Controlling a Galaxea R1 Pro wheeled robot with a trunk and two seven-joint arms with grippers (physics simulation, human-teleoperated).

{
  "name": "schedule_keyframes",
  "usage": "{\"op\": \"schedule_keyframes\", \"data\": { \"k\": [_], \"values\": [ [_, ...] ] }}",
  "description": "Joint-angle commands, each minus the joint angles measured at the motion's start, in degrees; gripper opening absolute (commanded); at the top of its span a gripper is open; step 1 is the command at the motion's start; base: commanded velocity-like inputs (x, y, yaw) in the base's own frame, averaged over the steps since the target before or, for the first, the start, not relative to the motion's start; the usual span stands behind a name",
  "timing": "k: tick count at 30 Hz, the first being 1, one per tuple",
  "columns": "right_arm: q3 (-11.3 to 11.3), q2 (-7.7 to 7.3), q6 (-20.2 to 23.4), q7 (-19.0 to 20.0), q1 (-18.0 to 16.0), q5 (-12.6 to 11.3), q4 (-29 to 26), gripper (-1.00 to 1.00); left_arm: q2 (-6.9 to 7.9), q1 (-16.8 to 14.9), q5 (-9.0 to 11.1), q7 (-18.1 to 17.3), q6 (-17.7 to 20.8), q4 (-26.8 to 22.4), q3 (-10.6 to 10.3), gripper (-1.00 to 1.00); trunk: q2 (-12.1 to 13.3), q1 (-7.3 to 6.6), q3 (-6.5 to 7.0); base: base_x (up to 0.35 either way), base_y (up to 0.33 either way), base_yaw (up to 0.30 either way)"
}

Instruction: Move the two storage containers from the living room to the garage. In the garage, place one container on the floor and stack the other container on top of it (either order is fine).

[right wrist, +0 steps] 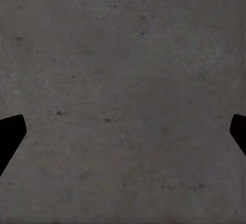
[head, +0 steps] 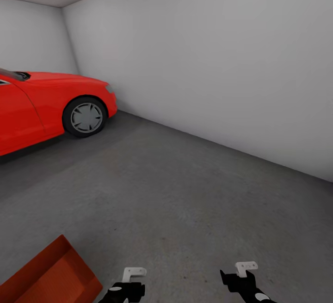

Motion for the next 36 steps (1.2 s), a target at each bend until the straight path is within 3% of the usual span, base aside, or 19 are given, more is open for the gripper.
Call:
{"op": "schedule_keyframes", "data": {
  "k": [1,15,25,32,36],
  "values": [
    [-0.36,-0.03,-0.32,0.23,-0.07,-0.06,0.24,1.0,0.05,-0.02,0.58,0.46,0.29,-0.12,-0.48,1.0,0.39,-0.23,0.13,0.0,0.0,-0.001],
    [-0.32,0.1,-0.28,0.28,1.13,-0.07,0.84,1.0,-0.08,0.02,0.56,0.43,0.23,0.82,-0.55,1.0,6.0,-3.3,2.65,0.0,0.0,0.0],
    [-0.29,0.1,-0.6,0.31,10.17,0.11,0.83,1.0,0.01,0.24,0.41,0.35,-0.47,12.04,-0.74,1.0,10.01,-5.5,4.85,0.0,0.0,-0.119],
    [-0.31,0.1,-0.57,0.31,12.99,-0.01,0.92,1.0,0.3,0.32,0.4,0.34,-7.41,19.48,-0.74,1.0,12.82,-7.04,6.5,0.0,0.0,-0.152],
    [-0.32,0.1,-0.47,0.38,13.55,-0.07,0.94,1.0,0.38,0.49,0.4,0.34,-8.26,20.48,-0.7,1.0,14.43,-7.92,7.27,0.0,0.0,-0.031]
  ]
}}
